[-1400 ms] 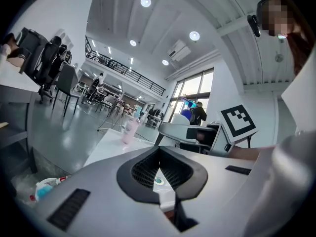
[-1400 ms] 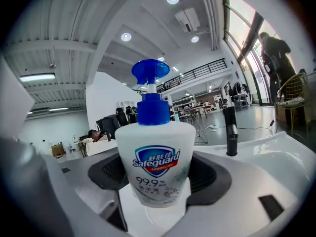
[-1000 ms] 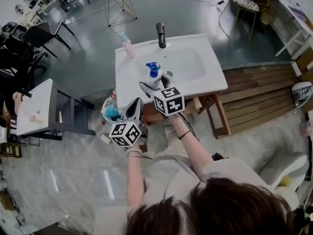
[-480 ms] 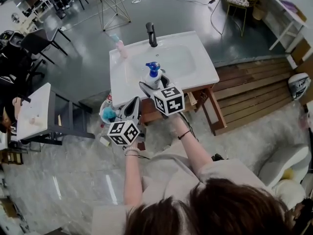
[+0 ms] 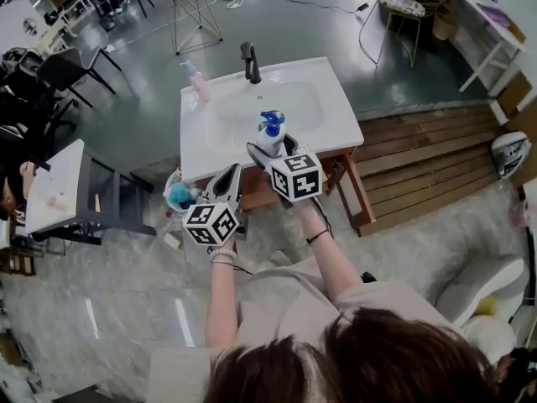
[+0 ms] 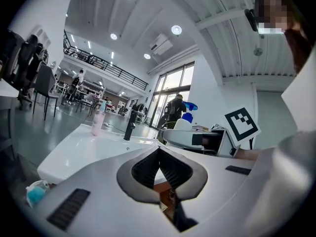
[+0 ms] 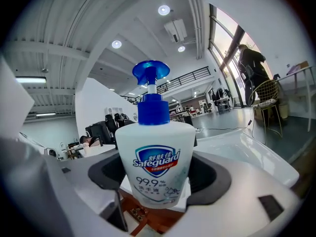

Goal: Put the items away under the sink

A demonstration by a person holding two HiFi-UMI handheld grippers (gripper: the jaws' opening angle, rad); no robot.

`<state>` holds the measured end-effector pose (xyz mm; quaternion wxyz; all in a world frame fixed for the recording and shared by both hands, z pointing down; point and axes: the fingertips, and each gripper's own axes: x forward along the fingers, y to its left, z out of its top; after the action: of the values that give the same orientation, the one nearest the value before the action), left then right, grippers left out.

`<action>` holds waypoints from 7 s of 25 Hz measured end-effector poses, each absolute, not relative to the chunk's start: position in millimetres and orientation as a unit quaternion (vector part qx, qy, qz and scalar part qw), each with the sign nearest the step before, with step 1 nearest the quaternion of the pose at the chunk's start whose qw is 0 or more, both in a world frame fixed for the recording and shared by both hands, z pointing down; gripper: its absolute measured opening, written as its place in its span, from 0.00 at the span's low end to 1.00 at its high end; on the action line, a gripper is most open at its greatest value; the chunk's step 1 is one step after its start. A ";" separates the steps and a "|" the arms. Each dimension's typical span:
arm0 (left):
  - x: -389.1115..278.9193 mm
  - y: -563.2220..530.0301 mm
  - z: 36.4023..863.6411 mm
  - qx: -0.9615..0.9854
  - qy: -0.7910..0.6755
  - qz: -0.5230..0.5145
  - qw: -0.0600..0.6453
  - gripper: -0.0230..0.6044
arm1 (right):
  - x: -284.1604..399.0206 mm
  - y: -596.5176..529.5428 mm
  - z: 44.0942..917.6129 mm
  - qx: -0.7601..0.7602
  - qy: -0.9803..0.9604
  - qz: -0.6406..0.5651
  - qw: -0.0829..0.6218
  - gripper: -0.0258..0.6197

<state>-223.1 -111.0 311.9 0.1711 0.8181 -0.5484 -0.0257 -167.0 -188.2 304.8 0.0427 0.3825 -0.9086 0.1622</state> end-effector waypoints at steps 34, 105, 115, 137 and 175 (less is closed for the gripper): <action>-93.5 3.9 316.5 0.799 -0.574 -0.009 0.180 0.04 | -45.9 -77.7 311.7 0.344 -0.919 0.181 0.061 0.61; -189.4 -88.2 633.8 0.799 -0.566 0.051 0.194 0.04 | -151.7 -150.9 641.2 0.280 -0.940 0.126 0.150 0.61; -214.8 -112.3 663.5 0.791 -0.588 0.036 0.164 0.04 | -181.6 -182.8 674.7 0.277 -0.945 0.105 0.136 0.61; -252.4 -159.7 703.9 0.769 -0.624 0.023 0.136 0.04 | -210.3 -244.6 727.9 0.308 -0.940 0.050 0.139 0.61; -234.0 -132.2 678.0 0.762 -0.627 0.032 0.159 0.04 | -191.6 -228.8 715.7 0.350 -0.926 0.085 0.115 0.61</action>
<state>-234.0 -132.2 678.0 0.1589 0.7617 -0.6274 0.0320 -191.6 -228.8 715.7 0.1151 0.3504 -0.9256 0.0849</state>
